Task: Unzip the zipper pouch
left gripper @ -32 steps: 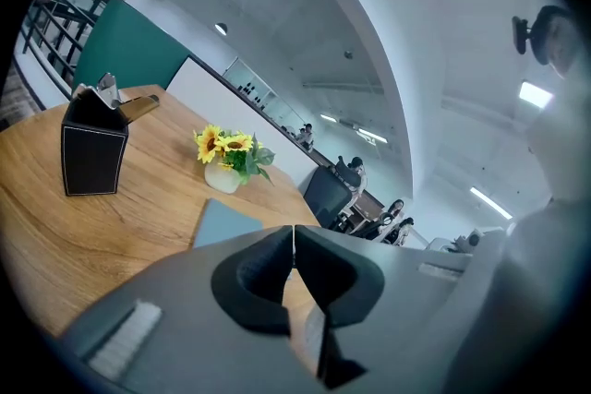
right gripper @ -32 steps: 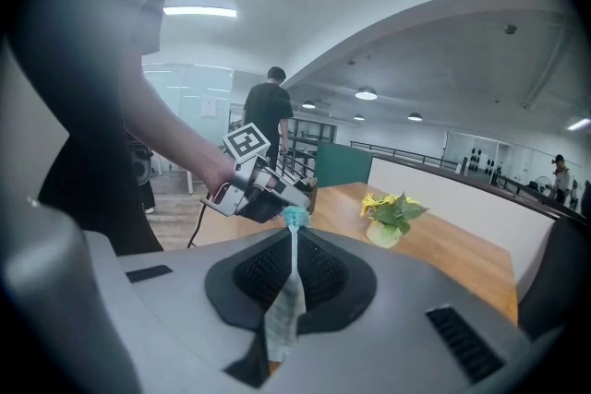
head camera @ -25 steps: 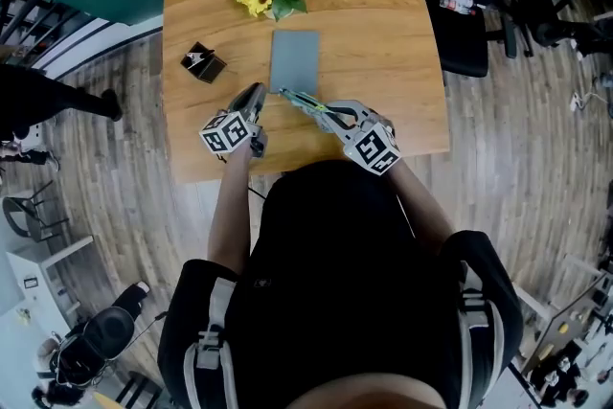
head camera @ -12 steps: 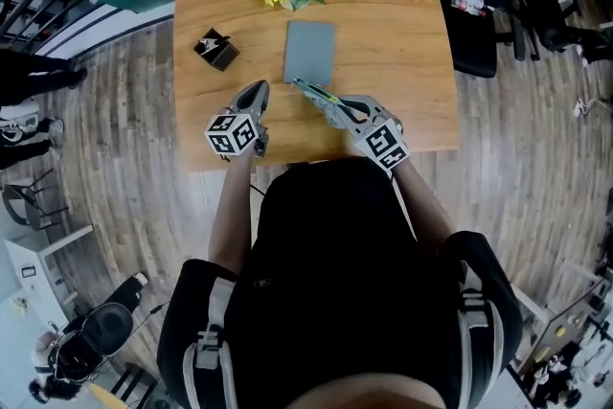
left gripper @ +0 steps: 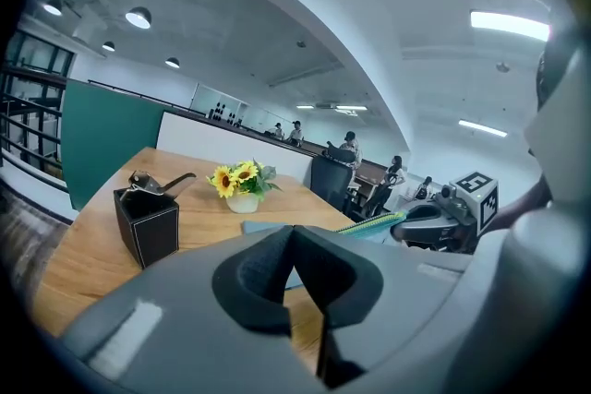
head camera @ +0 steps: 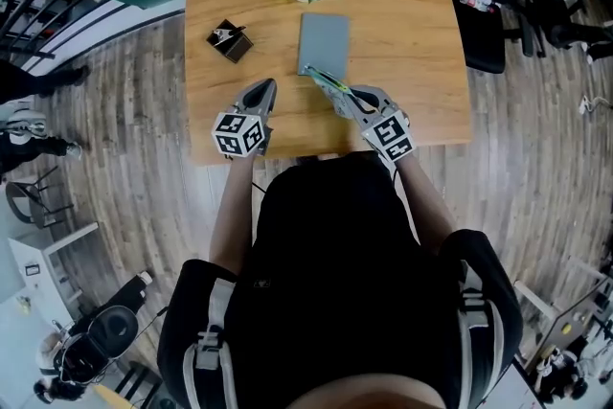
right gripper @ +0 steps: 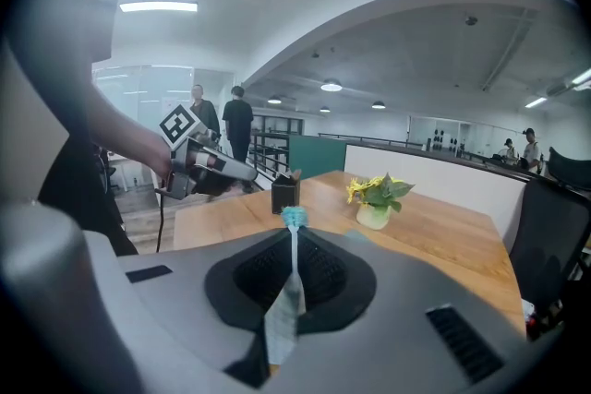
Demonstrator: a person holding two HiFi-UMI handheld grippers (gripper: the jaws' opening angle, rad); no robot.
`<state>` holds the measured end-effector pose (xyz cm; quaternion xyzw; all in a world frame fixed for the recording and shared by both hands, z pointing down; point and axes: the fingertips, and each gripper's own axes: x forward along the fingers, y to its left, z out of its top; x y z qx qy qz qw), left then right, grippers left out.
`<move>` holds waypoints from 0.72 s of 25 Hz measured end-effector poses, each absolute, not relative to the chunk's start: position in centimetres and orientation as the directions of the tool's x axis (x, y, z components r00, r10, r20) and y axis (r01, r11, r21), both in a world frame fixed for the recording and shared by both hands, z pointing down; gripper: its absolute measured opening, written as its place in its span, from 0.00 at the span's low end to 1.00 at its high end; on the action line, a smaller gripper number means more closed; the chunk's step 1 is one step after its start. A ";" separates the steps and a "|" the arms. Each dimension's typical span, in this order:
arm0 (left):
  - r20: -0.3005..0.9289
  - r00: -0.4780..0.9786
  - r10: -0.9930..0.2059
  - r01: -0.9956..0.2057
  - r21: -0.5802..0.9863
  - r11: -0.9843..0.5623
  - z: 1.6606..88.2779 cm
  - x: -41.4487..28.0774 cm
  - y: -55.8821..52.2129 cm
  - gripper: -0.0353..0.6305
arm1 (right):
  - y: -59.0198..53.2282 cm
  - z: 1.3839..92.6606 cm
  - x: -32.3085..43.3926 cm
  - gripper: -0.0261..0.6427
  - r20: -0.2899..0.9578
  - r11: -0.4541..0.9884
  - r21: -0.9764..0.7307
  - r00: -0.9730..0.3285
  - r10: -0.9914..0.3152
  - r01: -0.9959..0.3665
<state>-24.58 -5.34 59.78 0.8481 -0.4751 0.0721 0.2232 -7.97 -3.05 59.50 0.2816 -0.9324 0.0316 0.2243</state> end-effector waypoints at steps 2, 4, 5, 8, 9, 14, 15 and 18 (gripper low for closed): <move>0.328 0.542 -0.774 -0.836 0.307 -0.455 59.5 -24.9 -4.9 0.05 | -2.9 59.6 -8.2 0.06 0.435 0.834 0.070 -0.735 -0.520 -0.548; 0.325 0.545 -0.773 -0.834 0.305 -0.460 59.4 -25.3 -4.5 0.05 | -2.8 59.7 -8.4 0.06 0.434 0.829 0.073 -0.731 -0.527 -0.555; 0.323 0.546 -0.773 -0.833 0.305 -0.461 59.3 -25.4 -4.4 0.05 | -2.8 59.7 -8.5 0.06 0.434 0.827 0.074 -0.729 -0.529 -0.557; 0.318 0.546 -0.775 -0.833 0.308 -0.460 59.3 -26.0 -4.2 0.05 | -2.8 59.7 -8.9 0.06 0.434 0.825 0.081 -0.725 -0.534 -0.559; 0.317 0.546 -0.775 -0.832 0.311 -0.459 59.4 -26.1 -4.1 0.05 | -2.7 59.7 -8.9 0.06 0.436 0.825 0.083 -0.724 -0.535 -0.559; 0.325 0.554 -0.766 -0.826 0.325 -0.460 59.9 -26.8 -3.2 0.05 | -2.4 59.9 -9.6 0.06 0.443 0.827 0.088 -0.722 -0.531 -0.555; 0.326 0.554 -0.766 -0.826 0.328 -0.458 60.1 -27.1 -3.0 0.05 | -2.3 59.9 -9.8 0.06 0.442 0.828 0.088 -0.724 -0.530 -0.553; 0.331 0.550 -0.767 -0.829 0.332 -0.451 60.4 -28.0 -2.6 0.05 | -2.2 59.7 -10.5 0.06 0.438 0.831 0.088 -0.728 -0.527 -0.549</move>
